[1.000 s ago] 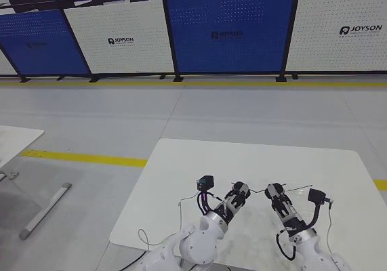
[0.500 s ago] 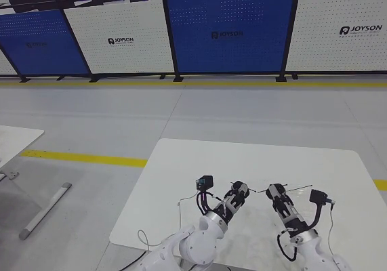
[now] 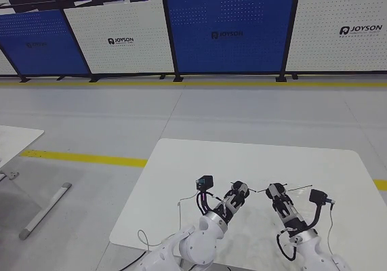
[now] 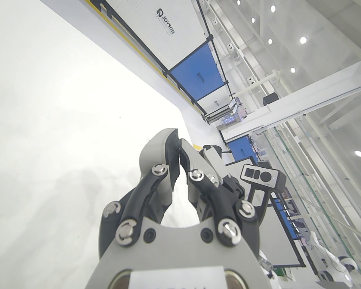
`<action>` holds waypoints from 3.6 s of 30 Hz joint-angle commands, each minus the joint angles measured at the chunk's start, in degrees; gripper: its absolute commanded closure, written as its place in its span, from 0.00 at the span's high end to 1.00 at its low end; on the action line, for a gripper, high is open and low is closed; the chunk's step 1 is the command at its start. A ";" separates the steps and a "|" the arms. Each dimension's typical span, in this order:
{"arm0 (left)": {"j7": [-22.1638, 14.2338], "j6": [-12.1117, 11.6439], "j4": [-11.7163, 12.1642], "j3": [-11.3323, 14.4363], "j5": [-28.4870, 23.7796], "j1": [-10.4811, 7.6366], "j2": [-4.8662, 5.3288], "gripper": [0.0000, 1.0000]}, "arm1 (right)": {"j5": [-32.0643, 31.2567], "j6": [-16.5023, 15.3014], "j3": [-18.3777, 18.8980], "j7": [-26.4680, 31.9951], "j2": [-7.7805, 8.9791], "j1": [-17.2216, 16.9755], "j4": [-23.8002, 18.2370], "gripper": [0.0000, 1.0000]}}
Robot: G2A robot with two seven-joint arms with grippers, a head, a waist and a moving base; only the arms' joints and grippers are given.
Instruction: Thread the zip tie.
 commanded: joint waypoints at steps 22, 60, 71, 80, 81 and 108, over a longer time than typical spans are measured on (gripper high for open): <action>0.00 0.00 0.00 0.00 0.00 0.00 0.00 0.00 | -0.03 0.03 0.04 0.20 -0.59 0.79 0.94 0.00; 0.00 0.00 0.00 0.00 0.00 0.00 0.00 0.00 | -3.03 -1.37 -1.08 1.35 -1.25 1.95 3.08 0.00; -0.11 -2.69 -0.08 -0.88 -4.02 0.67 -0.49 0.00 | 0.04 -3.52 -0.20 -0.79 -1.40 1.12 2.73 0.00; -0.77 -4.89 -0.51 -2.05 -7.82 1.51 -0.96 0.00 | 0.99 -5.38 -0.39 0.76 -1.47 0.98 2.51 0.00; -0.94 -5.01 -0.50 -2.03 -8.04 1.56 -1.01 0.00 | 1.00 -5.38 -0.33 0.64 -1.46 0.96 2.44 0.00; -2.51 -4.17 0.04 -1.26 -2.33 1.93 -1.88 0.11 | -0.90 -3.90 0.81 -0.38 -1.44 -0.05 1.83 0.00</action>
